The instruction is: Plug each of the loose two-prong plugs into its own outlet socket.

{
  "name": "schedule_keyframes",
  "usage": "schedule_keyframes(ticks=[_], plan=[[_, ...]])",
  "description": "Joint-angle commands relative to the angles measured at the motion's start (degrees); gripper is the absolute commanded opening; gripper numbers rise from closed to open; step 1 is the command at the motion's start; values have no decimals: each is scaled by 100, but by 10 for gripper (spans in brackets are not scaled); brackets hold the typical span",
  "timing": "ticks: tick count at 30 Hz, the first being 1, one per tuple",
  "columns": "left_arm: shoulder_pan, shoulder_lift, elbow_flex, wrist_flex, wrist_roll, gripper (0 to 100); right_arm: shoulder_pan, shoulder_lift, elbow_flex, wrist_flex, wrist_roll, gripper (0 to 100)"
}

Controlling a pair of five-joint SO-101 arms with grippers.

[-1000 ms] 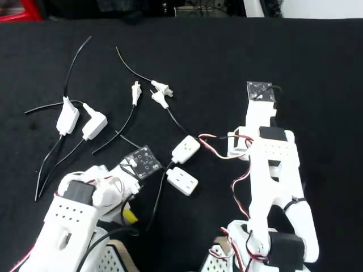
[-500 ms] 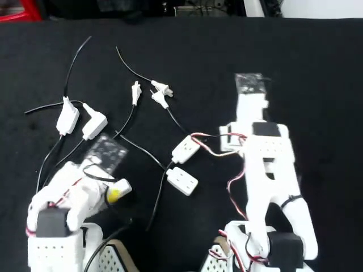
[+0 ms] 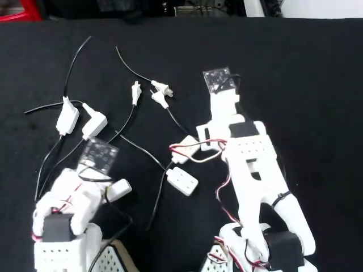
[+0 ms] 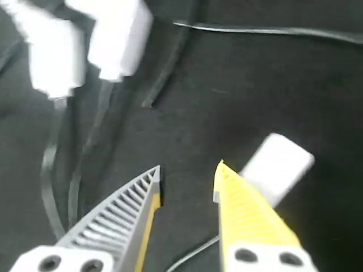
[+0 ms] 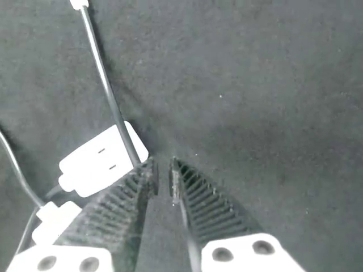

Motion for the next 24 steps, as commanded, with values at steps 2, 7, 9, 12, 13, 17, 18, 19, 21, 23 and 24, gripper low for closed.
schedule_keyframes(ticks=[2,7,9,12,13,17,18,19,21,23,24], plan=[[725,-18,171,0,-448,160,-35,-22,22,-185,44,43],[919,-18,119,237,-897,160,-26,-22,40,-158,44,43],[919,-26,110,246,-967,160,-26,-22,48,-158,44,43],[875,-26,-75,299,-958,160,-26,-22,66,-158,53,43],[866,-26,-233,396,-958,160,-9,-22,66,-158,53,43],[778,-9,-954,686,-1143,160,185,-22,66,-167,53,43],[787,26,-1077,756,-1389,161,211,-22,66,-167,53,43],[822,123,-1147,782,-1793,165,211,-22,66,-167,53,43],[1262,563,-1253,809,-2136,208,202,-22,66,-167,53,43],[1657,1257,-1437,800,-2022,250,211,-22,66,-158,53,43],[1763,1679,-1552,782,-2013,263,211,-22,75,-158,53,43]])
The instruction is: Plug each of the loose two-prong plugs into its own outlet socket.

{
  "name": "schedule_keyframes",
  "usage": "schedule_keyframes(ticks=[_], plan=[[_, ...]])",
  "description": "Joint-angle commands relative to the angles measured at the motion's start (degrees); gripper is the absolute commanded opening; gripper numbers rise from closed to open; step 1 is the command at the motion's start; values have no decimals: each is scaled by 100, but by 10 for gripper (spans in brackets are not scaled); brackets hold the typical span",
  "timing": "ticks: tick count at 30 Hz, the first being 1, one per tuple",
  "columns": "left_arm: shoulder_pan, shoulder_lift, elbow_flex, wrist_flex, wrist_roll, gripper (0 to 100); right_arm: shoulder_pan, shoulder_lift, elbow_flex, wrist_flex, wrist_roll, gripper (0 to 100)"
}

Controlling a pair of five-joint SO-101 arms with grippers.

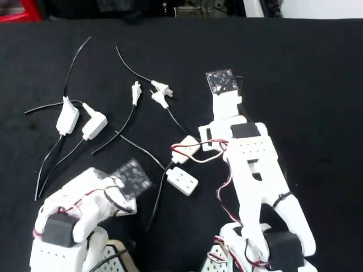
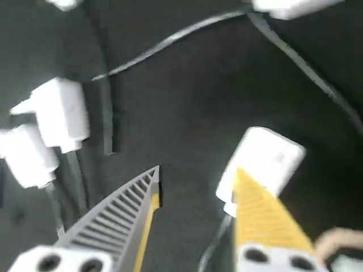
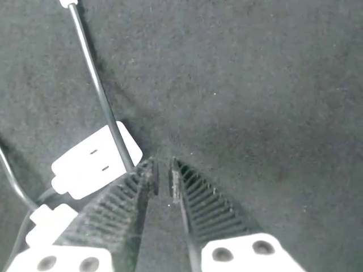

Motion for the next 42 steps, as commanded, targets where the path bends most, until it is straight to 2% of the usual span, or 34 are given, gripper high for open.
schedule_keyframes(ticks=[1,5,8,11,15,23,27,31,34,38,42], plan=[[462,1389,-629,-18,-88,267,105,-22,-4,-70,53,43],[532,3244,-1077,-255,-88,267,105,-22,66,-70,53,43],[453,4325,-1200,-809,-97,267,105,-22,66,-70,53,43],[277,4976,-1191,-1574,-123,267,105,-22,66,-70,53,43],[268,5565,-1200,-2110,-123,267,167,-22,66,-70,62,43],[242,6092,-1200,-2391,-88,257,185,-22,66,-70,62,43],[242,6084,-1200,-2391,0,138,246,-22,66,-70,62,43],[233,6066,-1323,-2391,624,33,387,-31,57,-70,62,43],[233,6004,-1534,-2356,870,36,387,-31,57,-79,62,43],[233,6040,-1692,-2673,826,36,387,-31,57,-79,62,43],[136,6259,-1675,-3367,185,40,387,-31,57,-79,62,43]])
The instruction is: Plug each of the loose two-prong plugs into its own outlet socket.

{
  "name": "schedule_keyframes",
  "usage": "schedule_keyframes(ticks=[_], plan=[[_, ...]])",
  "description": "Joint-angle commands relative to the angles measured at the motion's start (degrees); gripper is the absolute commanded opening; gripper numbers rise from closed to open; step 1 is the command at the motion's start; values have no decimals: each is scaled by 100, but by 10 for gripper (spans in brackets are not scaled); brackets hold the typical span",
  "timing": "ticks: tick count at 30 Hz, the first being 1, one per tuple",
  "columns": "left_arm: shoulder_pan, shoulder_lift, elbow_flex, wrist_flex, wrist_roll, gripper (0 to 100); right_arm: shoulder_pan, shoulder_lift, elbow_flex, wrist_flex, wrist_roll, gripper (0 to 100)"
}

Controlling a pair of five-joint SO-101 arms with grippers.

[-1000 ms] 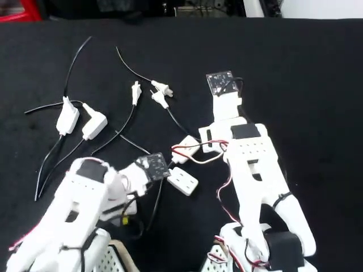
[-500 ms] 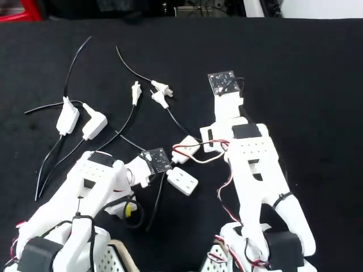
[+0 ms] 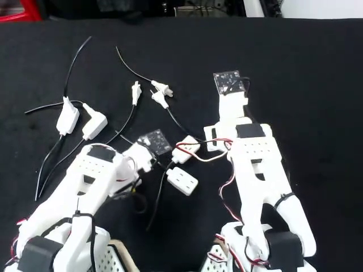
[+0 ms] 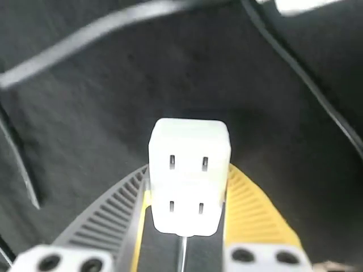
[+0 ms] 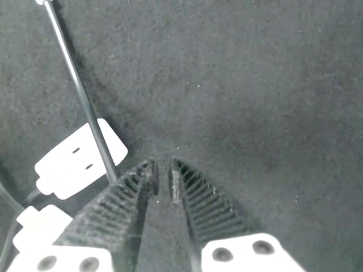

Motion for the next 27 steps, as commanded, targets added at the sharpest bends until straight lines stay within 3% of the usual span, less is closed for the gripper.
schedule_keyframes(ticks=[1,8,16,22,27], plan=[[-171,167,-295,-440,-589,40,123,-31,-22,-70,53,43],[-321,677,-470,-413,-818,56,132,-31,-22,-97,62,43],[-549,712,-1121,422,-633,328,132,-31,-22,-105,62,44],[-567,431,-2123,1793,105,269,97,-22,-22,-141,237,44],[-822,-738,-2343,2637,299,202,-9,-13,-22,-668,246,44]])
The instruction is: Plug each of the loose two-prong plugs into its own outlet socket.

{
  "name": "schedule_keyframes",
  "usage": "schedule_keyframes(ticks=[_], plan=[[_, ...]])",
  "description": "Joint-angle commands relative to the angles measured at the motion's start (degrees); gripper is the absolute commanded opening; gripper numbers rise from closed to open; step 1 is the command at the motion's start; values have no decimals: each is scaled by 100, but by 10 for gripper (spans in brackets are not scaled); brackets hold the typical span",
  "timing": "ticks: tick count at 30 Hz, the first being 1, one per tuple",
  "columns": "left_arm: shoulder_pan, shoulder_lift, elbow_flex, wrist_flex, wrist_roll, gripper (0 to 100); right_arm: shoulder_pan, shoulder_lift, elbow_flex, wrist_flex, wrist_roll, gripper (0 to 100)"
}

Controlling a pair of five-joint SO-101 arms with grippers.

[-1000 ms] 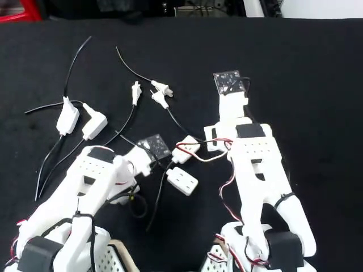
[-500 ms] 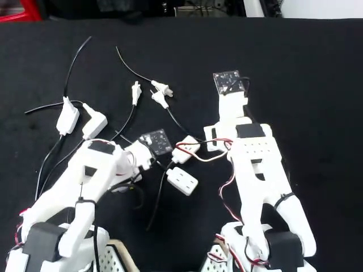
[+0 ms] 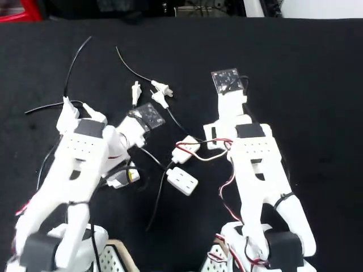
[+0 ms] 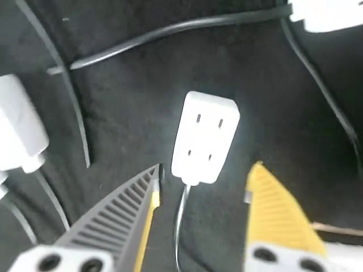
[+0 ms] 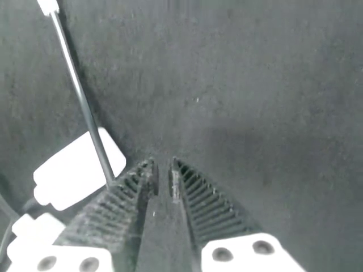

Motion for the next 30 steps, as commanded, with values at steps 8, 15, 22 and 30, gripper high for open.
schedule_keyframes(ticks=[8,15,22,30], plan=[[-1974,-1741,1719,-2092,1292,191,-703,725,-1095,-123,-132,118],[-2062,-1811,2791,-2743,1644,191,-1020,2897,-2818,-448,475,134],[-2193,-1811,3336,-3446,1556,191,-1389,3705,-2835,-1433,1398,134],[-2193,-1811,3442,-3499,1064,191,-1723,4268,-3204,-2119,1363,139]])
